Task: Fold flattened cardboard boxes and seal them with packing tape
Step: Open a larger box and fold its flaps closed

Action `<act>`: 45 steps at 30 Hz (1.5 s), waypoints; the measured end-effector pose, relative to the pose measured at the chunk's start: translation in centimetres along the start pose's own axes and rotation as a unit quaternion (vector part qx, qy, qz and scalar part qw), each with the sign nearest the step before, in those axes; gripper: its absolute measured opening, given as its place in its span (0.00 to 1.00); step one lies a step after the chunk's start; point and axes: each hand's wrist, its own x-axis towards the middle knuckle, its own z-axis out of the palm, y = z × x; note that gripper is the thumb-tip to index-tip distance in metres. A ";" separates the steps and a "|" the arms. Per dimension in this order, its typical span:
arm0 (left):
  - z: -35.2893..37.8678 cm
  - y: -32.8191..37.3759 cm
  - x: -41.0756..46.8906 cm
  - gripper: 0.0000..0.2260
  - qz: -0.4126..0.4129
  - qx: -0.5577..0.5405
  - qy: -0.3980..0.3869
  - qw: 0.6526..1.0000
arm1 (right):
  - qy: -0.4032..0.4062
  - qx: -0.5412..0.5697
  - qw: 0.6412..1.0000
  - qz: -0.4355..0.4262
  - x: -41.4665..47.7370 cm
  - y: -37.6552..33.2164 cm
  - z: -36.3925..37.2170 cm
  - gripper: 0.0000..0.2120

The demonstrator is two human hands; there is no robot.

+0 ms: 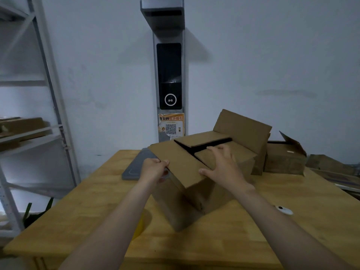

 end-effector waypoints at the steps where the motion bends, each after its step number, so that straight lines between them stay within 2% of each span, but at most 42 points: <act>1: 0.3 -0.1 0.4 0.08 0.004 0.014 0.010 1.000 | 0.004 -0.010 1.000 -0.008 0.3 0.1 0.0 0.42; 3: 0.7 -0.5 1.4 0.09 0.020 0.061 0.041 0.997 | -0.005 -0.026 0.999 -0.017 1.1 0.3 0.2 0.46; 4: 0.9 -0.8 1.9 0.16 0.030 0.096 0.063 0.993 | -0.013 -0.025 0.999 -0.015 1.4 0.3 0.3 0.46; 6: 1.0 -1.6 2.6 0.39 0.049 0.161 0.110 0.980 | -0.023 -0.007 1.000 -0.002 2.0 0.5 0.8 0.48; 8: 1.1 -2.3 2.8 0.49 0.087 0.211 0.140 0.963 | -0.023 0.000 1.000 0.006 2.4 0.9 1.4 0.49; 13: 1.4 -4.0 3.6 0.46 0.127 0.314 0.142 0.930 | -0.028 -0.028 0.999 -0.001 3.2 1.5 2.3 0.50; 15: 1.5 -4.0 3.9 0.40 0.153 0.362 0.125 0.911 | -0.028 -0.039 0.999 0.001 3.3 1.7 2.5 0.49; 17: 2.0 -3.6 4.1 0.30 0.216 0.381 0.091 0.894 | -0.020 -0.035 0.999 0.001 3.4 2.0 2.7 0.47; 19: 3.0 -2.5 4.2 0.26 0.248 0.327 0.036 0.911 | -0.021 -0.043 0.999 -0.003 3.5 2.1 2.8 0.42; 22: 4.5 -0.4 5.0 0.30 0.239 0.303 -0.025 0.922 | -0.035 -0.064 0.997 -0.013 3.5 2.4 2.6 0.34; 26: 6.3 2.3 5.9 0.38 0.227 0.374 -0.105 0.893 | -0.035 -0.039 0.998 -0.026 3.6 2.8 2.2 0.32; 30: 8.2 3.2 6.8 0.33 0.195 0.411 -0.189 0.870 | -0.025 -0.028 0.999 -0.037 3.6 3.1 2.3 0.30; 31: 8.7 3.1 7.1 0.33 0.173 0.436 -0.204 0.859 | -0.023 -0.025 0.999 -0.040 3.7 3.2 2.2 0.29; 34: 9.5 2.9 6.9 0.33 0.137 0.542 -0.233 0.795 | 0.009 0.025 0.999 -0.040 4.2 4.0 1.6 0.20; 37: 10.0 3.3 6.9 0.50 0.130 0.583 -0.266 0.757 | 0.122 0.045 0.991 -0.003 5.4 5.6 0.0 0.17; 39: 10.3 3.4 7.0 0.57 0.130 0.593 -0.279 0.744 | 0.183 0.037 0.981 0.046 6.7 7.2 -1.3 0.21; 42: 10.7 3.6 6.6 0.55 0.121 0.605 -0.285 0.734 | 0.190 0.071 0.972 0.119 8.8 9.4 -2.9 0.26; 45: 10.8 3.8 6.4 0.50 0.126 0.605 -0.277 0.735 | 0.151 0.102 0.973 0.144 10.8 10.7 -3.9 0.20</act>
